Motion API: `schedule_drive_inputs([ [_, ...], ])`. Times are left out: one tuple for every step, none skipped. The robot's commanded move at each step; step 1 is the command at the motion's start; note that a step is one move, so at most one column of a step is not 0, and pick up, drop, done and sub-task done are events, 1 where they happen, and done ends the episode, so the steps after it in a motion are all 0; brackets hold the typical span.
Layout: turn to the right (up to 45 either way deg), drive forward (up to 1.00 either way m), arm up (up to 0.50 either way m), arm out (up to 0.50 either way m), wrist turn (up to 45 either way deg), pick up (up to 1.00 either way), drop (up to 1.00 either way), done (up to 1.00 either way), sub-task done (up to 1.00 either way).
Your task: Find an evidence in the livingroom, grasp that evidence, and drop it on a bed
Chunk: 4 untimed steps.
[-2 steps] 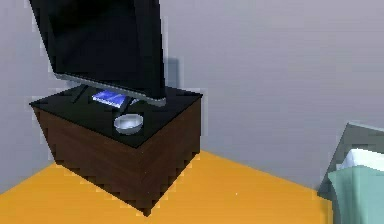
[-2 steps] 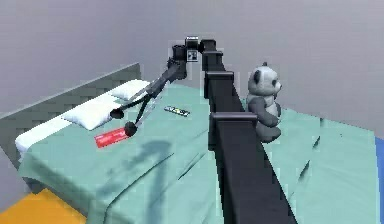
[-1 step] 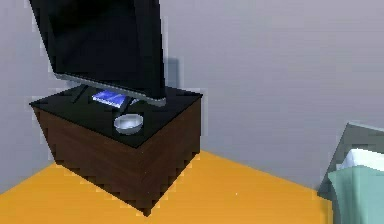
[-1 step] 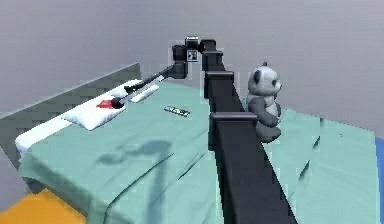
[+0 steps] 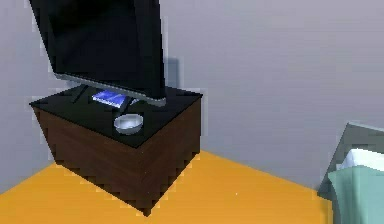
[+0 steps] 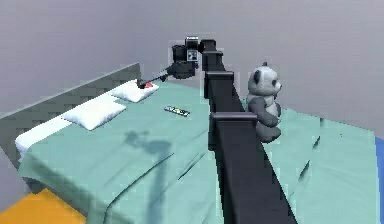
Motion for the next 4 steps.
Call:
schedule_drive_inputs([
  [0.0,0.0,0.0,0.0,36.0,0.0,0.0,0.0,0.0],
  [0.0,0.0,-0.22,0.0,0.0,0.0,0.0,0.0,0.0],
  [0.0,0.0,-0.32,0.0,0.0,0.0,0.0,0.0,0.0],
  [0.0,0.0,0.0,0.0,0.0,0.0,1.0,0.0,0.0],
])
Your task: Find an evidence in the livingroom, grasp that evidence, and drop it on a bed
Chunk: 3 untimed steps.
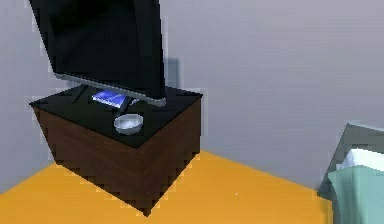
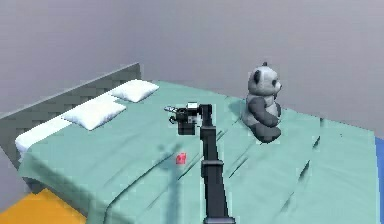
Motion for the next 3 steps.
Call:
schedule_drive_inputs([
  [0.0,0.0,0.1,0.0,0.0,0.0,0.0,0.0,0.0],
  [0.0,0.0,0.0,-0.08,0.0,0.0,0.0,0.0,0.0],
  [0.0,0.0,0.0,0.0,0.0,0.0,0.0,1.0,0.0],
])
